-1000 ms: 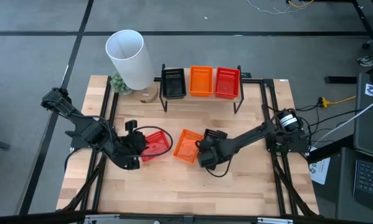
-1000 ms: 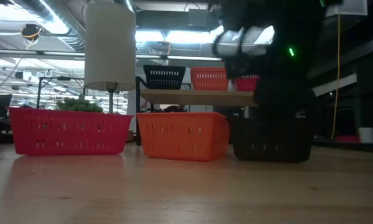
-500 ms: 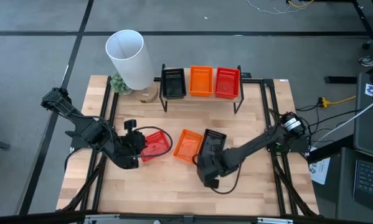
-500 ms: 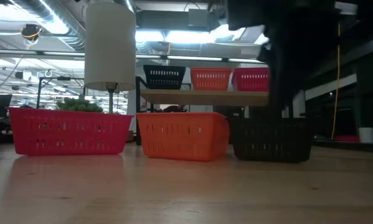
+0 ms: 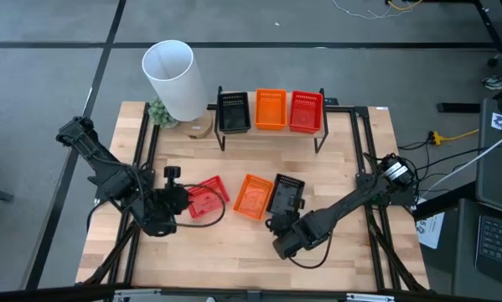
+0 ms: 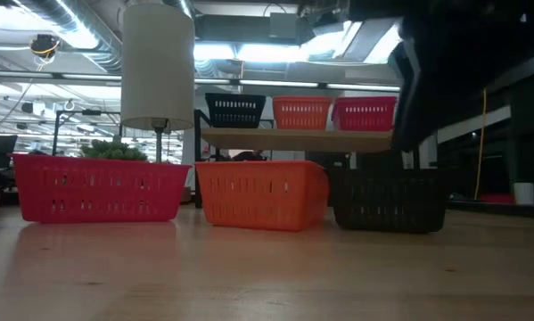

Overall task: Stack baskets on shelf by color
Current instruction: Stack the black bin on top of the stacked black bins on the shelf

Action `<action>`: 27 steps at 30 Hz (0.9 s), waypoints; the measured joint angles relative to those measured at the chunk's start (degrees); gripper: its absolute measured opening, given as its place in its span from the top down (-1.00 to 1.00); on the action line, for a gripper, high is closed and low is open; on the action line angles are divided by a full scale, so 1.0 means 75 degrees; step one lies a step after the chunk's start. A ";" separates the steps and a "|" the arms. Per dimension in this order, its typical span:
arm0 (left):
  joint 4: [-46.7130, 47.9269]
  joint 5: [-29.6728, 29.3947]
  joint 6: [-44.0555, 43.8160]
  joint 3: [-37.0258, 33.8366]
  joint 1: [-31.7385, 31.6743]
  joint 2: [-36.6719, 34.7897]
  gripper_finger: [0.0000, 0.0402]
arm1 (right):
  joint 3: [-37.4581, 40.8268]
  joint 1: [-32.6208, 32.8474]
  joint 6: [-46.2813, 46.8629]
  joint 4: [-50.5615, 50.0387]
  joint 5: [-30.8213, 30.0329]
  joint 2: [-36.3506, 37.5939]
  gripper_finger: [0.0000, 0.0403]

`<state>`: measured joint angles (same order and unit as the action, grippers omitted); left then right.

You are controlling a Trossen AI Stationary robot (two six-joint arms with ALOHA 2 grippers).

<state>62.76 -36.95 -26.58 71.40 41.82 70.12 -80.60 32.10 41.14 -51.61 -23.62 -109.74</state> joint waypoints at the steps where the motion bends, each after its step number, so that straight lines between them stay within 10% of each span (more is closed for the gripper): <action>1: 0.0132 -0.0135 0.0017 0.0000 0.0124 -0.0045 0.63 | 0.0067 0.0000 0.0071 -0.0037 0.0010 0.0001 0.50; 27: -0.0532 -0.0362 -0.0171 -0.1040 0.0992 -0.1389 0.63 | 0.0185 -0.0221 -0.0284 -0.0166 -0.0774 0.0004 0.50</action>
<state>58.77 -39.66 -27.86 63.59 49.25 59.70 -79.21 30.44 39.01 -52.86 -29.42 -109.71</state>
